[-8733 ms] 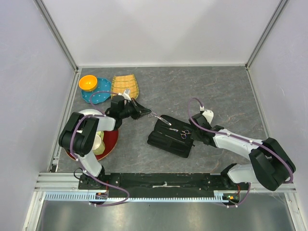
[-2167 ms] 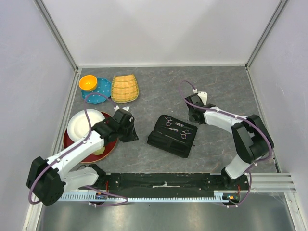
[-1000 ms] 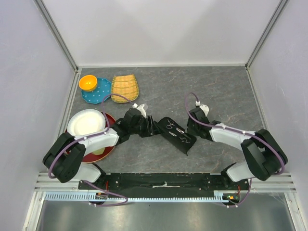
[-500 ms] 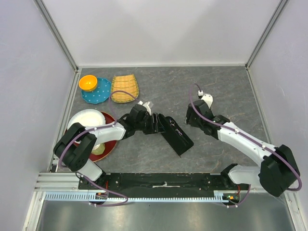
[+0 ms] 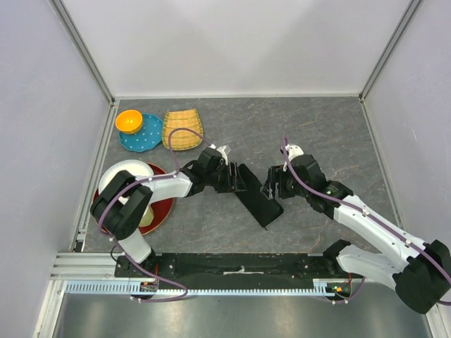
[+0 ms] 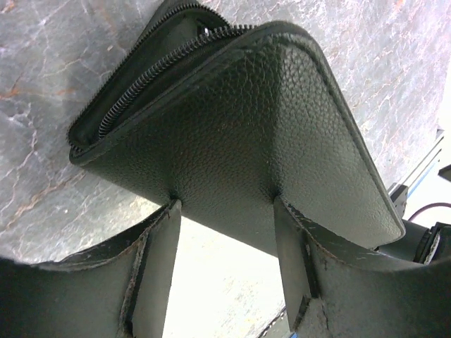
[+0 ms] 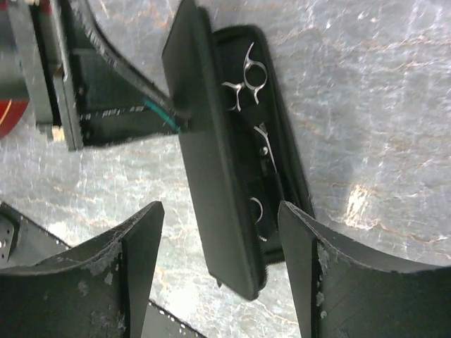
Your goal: Sort the hair-cutting tools
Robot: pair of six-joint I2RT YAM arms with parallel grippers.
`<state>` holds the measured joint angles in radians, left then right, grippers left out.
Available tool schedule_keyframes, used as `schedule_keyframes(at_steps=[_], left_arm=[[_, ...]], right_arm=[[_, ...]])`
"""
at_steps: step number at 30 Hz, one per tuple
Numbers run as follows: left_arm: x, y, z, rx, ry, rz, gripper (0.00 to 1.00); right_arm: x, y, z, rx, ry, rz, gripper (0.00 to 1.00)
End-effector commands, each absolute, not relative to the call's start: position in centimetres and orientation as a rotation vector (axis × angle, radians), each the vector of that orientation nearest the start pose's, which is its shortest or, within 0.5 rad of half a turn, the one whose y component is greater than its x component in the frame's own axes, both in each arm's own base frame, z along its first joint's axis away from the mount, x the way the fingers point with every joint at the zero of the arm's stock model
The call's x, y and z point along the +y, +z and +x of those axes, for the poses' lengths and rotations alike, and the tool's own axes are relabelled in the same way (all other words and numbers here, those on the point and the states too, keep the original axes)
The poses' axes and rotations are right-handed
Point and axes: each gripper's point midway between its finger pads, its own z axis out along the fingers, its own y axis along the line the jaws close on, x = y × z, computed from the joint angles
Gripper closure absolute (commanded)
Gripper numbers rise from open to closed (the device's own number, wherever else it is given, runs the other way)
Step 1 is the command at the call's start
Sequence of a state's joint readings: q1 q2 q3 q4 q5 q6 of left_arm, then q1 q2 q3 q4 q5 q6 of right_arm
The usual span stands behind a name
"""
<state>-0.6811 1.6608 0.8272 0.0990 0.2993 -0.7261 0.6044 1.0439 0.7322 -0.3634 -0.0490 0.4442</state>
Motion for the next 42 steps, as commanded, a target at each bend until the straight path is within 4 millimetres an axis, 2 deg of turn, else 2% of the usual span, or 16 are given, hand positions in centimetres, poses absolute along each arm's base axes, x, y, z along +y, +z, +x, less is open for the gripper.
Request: schedule_keyframes(at_steps=[1,4,7,9,10,12,15,16,18,20,21,25,30,36,39,42], left_arm=[[-32.3,4.9,27.3,2.518,-0.993,0.167,0.38],[-32.3,4.1,27.3,2.549,-0.974,0.151,0.37],[-32.1,3.6,27.2,2.583,-0.949,0.129,0.36],[-31.9,3.6,27.1,2.588,-0.941,0.119,0.35],[-31.8,3.7,27.1,2.587,-0.937,0.115,0.35],[-31.5,4.0,27.0,2.580,-0.927,0.109,0.35],[-30.9,4.2,26.8,2.571,-0.901,0.097,0.34],[-30.8,4.9,26.9,2.551,-0.904,0.093,0.34],[-30.0,4.5,26.6,2.558,-0.873,0.053,0.31],[-29.9,4.6,26.6,2.537,-0.892,0.009,0.29],[-29.3,3.7,26.2,2.553,-0.872,-0.018,0.28],[-28.8,2.5,25.7,2.553,-0.876,-0.100,0.26],[-30.4,2.7,26.2,2.431,-1.018,-0.164,0.23],[-32.2,1.8,26.1,2.421,-1.091,-0.217,0.24],[-32.4,1.3,26.3,2.425,-1.086,-0.243,0.32],[-32.3,1.3,26.7,2.423,-1.054,-0.249,0.34]], right_arm=[[20.9,14.5,23.2,2.252,0.712,-0.278,0.28],[21.0,12.7,23.3,2.309,0.694,-0.270,0.40],[20.8,9.6,23.5,2.401,0.641,-0.241,0.56],[20.3,7.0,23.4,2.484,0.583,-0.195,0.62],[20.1,6.3,23.7,2.494,0.558,-0.174,0.67],[20.0,4.6,23.7,2.534,0.544,-0.129,0.69],[19.9,3.1,23.4,2.562,0.538,-0.086,0.73],[20.0,2.8,23.3,2.571,0.543,-0.059,0.73],[19.9,2.2,23.0,2.581,0.546,-0.023,0.73],[20.2,2.0,22.7,2.584,0.579,0.037,0.73],[20.2,1.6,22.2,2.583,0.592,0.046,0.73],[20.1,1.2,21.8,2.578,0.611,0.136,0.73],[20.3,0.8,21.5,2.575,0.631,0.197,0.72],[20.7,1.3,21.6,2.563,0.662,0.192,0.70],[21.0,2.2,22.2,2.545,0.658,0.157,0.66],[20.6,3.6,23.1,2.516,0.602,0.103,0.53]])
